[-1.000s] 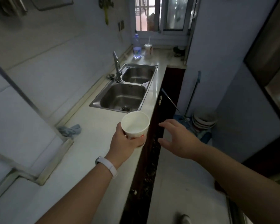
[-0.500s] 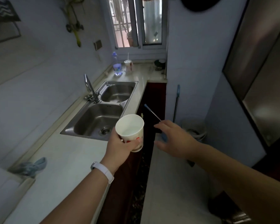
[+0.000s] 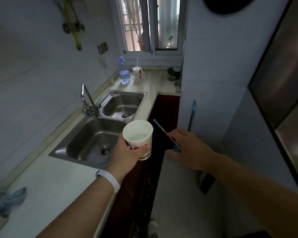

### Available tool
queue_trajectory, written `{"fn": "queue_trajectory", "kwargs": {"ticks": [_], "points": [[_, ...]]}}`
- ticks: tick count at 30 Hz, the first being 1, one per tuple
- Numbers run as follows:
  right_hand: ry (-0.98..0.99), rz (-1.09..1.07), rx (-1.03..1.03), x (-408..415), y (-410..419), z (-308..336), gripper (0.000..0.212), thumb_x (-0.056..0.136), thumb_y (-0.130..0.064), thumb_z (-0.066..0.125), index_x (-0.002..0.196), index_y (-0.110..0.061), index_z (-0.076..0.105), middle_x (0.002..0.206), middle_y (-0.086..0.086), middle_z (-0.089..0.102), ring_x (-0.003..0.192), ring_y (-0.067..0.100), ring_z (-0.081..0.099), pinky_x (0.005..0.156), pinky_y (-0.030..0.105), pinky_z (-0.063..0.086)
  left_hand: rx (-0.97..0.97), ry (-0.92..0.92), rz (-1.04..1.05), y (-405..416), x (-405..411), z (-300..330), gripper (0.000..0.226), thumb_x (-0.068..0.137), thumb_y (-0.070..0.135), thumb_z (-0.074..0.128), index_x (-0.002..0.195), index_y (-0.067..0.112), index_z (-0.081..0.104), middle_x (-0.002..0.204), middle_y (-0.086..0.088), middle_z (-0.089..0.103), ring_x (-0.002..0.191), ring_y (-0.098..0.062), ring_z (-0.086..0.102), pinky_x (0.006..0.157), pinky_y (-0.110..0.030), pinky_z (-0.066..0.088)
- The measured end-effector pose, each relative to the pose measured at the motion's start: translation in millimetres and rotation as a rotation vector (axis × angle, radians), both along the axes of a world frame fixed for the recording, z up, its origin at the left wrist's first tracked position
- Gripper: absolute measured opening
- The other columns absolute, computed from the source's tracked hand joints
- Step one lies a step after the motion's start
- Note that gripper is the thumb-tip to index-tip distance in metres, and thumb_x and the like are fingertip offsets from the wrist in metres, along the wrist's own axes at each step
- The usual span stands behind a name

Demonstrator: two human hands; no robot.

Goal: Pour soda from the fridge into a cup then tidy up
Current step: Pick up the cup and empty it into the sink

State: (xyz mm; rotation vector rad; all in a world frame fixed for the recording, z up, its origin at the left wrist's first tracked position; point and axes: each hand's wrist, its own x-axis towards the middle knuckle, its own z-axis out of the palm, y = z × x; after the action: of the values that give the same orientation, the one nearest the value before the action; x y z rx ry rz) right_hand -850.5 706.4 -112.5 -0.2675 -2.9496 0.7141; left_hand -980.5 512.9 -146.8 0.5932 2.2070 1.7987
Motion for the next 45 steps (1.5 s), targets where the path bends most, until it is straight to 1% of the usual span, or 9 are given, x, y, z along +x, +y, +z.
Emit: {"fn": "queue_trajectory", "kwargs": {"ticks": [4, 12, 17, 22, 29, 33, 38, 43, 45], "points": [[-0.010, -0.023, 0.055, -50.8, 27.5, 1.4, 0.063, 0.091, -0.050, 0.056, 0.146, -0.026, 0.035, 0.148, -0.006, 0.031, 0.130, 0.014, 0.039, 0.097, 0.019, 0.028, 0.011, -0.003, -0.035, 31.7, -56.6, -6.2, 0.088, 0.055, 0.037, 0.091, 0.133, 0.030, 0.050, 0.122, 0.010, 0.065, 0.112, -0.009, 0.063, 0.095, -0.041, 0.055], [0.001, -0.085, 0.053, -162.4, 81.4, 16.7, 0.064, 0.091, -0.049, 0.056, 0.146, -0.026, 0.034, 0.149, -0.006, 0.030, 0.130, 0.018, 0.040, 0.101, 0.026, 0.033, 0.058, 0.030, -0.068, 97.2, -176.1, 0.3, 0.075, 0.066, 0.010, 0.089, 0.128, 0.029, 0.052, 0.118, 0.010, 0.066, 0.107, -0.004, 0.063, 0.086, -0.025, 0.054], [0.019, -0.099, 0.051, -208.7, 111.2, 21.6, 0.063, 0.090, -0.050, 0.056, 0.145, -0.027, 0.034, 0.149, -0.008, 0.031, 0.129, 0.015, 0.040, 0.097, 0.021, 0.032, 0.044, 0.054, -0.064, 133.6, -225.0, 8.0, 0.080, 0.062, 0.013, 0.092, 0.131, 0.019, 0.052, 0.121, 0.002, 0.066, 0.112, -0.013, 0.063, 0.090, -0.032, 0.055], [0.034, -0.101, 0.034, -254.3, 157.8, 20.5, 0.065, 0.089, -0.050, 0.057, 0.146, -0.027, 0.035, 0.149, -0.007, 0.031, 0.130, 0.016, 0.039, 0.099, 0.023, 0.032, 0.044, 0.071, -0.072, 174.6, -264.1, 7.1, 0.073, 0.066, -0.001, 0.087, 0.130, 0.009, 0.053, 0.118, -0.002, 0.067, 0.103, -0.002, 0.065, 0.078, -0.012, 0.051], [0.044, -0.035, 0.040, -323.7, 240.0, 11.5, 0.064, 0.088, -0.051, 0.057, 0.144, -0.025, 0.038, 0.145, -0.003, 0.036, 0.124, 0.020, 0.046, 0.100, 0.029, 0.040, 0.043, 0.023, -0.016, 242.1, -320.8, 8.1, 0.089, 0.052, 0.029, 0.090, 0.131, 0.013, 0.053, 0.123, -0.004, 0.067, 0.113, -0.019, 0.064, 0.097, -0.044, 0.053], [0.054, 0.021, 0.028, -365.0, 293.6, 17.0, 0.061, 0.088, -0.049, 0.058, 0.141, -0.023, 0.042, 0.143, -0.003, 0.039, 0.123, 0.020, 0.046, 0.098, 0.028, 0.038, 0.033, 0.015, 0.041, 285.3, -355.8, 14.0, 0.082, 0.053, 0.025, 0.089, 0.126, 0.011, 0.057, 0.117, -0.005, 0.070, 0.109, -0.021, 0.067, 0.095, -0.043, 0.055], [0.063, 0.095, -0.011, -417.9, 345.0, 20.0, 0.066, 0.084, -0.051, 0.060, 0.141, -0.019, 0.045, 0.139, 0.001, 0.044, 0.122, 0.022, 0.048, 0.103, 0.039, 0.042, 0.026, 0.044, 0.102, 329.7, -393.6, 22.5, 0.073, 0.064, 0.005, 0.089, 0.128, 0.008, 0.054, 0.118, -0.003, 0.069, 0.104, -0.009, 0.066, 0.079, -0.016, 0.055], [0.071, 0.171, -0.016, -467.1, 371.1, 19.4, 0.066, 0.085, -0.052, 0.058, 0.142, -0.022, 0.042, 0.139, -0.003, 0.041, 0.124, 0.017, 0.045, 0.106, 0.034, 0.038, 0.027, 0.071, 0.155, 350.0, -425.0, 27.6, 0.059, 0.067, 0.003, 0.088, 0.116, 0.021, 0.059, 0.106, 0.008, 0.072, 0.094, 0.001, 0.068, 0.075, -0.016, 0.055], [0.081, 0.198, -0.016, -484.8, 375.4, 19.7, 0.063, 0.087, -0.049, 0.059, 0.142, -0.023, 0.040, 0.140, -0.005, 0.040, 0.125, 0.015, 0.043, 0.106, 0.029, 0.036, 0.011, 0.070, 0.158, 352.4, -438.2, 31.0, 0.065, 0.064, 0.017, 0.090, 0.121, 0.020, 0.059, 0.110, 0.005, 0.072, 0.101, -0.007, 0.068, 0.081, -0.024, 0.057]]}}
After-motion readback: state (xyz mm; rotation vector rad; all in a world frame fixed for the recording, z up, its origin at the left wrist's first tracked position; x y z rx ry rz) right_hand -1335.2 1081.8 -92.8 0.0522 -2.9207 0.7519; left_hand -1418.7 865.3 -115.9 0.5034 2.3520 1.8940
